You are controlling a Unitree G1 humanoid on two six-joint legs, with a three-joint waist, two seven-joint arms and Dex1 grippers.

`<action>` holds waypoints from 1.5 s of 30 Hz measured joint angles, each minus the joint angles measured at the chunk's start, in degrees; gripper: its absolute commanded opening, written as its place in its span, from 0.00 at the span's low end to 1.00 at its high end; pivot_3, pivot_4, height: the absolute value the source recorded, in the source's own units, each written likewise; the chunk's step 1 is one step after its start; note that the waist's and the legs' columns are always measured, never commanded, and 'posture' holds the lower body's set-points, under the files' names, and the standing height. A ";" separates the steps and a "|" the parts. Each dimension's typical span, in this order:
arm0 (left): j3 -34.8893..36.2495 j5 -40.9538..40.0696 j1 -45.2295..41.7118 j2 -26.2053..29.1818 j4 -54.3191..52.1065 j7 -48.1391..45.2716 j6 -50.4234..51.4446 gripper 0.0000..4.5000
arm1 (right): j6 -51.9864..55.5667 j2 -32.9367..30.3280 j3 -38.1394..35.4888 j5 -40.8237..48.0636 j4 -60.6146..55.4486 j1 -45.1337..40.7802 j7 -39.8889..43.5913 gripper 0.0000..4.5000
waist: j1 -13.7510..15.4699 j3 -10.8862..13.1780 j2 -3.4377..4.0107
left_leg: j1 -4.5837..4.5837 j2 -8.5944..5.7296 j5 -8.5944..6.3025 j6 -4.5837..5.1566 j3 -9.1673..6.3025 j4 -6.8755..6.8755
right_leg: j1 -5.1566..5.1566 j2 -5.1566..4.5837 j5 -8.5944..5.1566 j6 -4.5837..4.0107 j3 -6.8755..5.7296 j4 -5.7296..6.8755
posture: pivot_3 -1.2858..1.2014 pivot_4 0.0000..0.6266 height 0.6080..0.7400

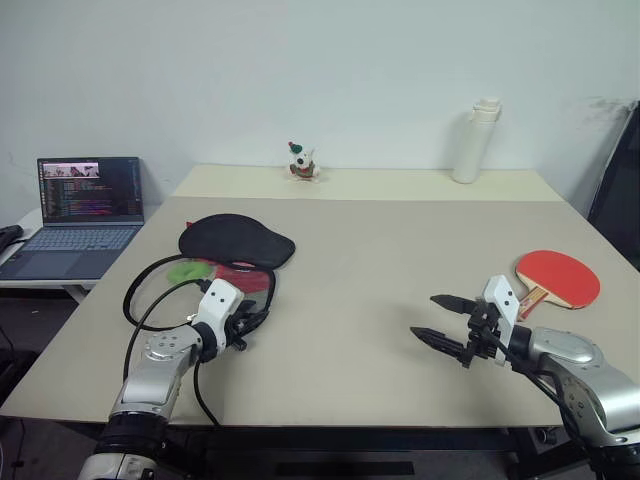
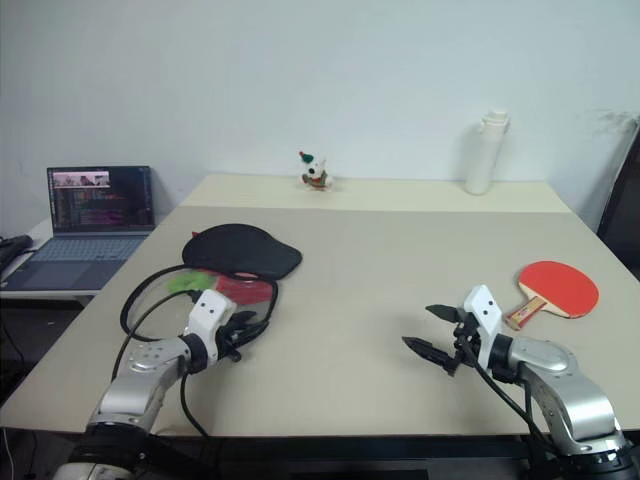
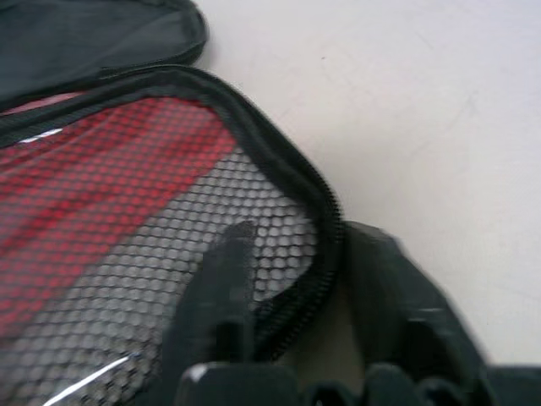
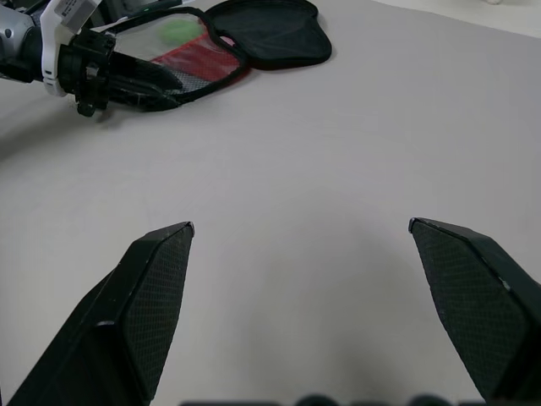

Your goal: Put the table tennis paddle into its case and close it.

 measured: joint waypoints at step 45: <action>-22.36 9.99 -24.51 -3.39 29.67 -42.09 -43.46 0.39 | 4.26 -0.46 -6.22 4.85 -11.98 8.08 -6.85 1.00 | -0.67 -0.05 0.00 | 0.12 0.06 0.00 0.01 0.08 0.01 | 0.04 0.45 -0.07 0.11 0.08 0.04 | 0.52 0.24 1.00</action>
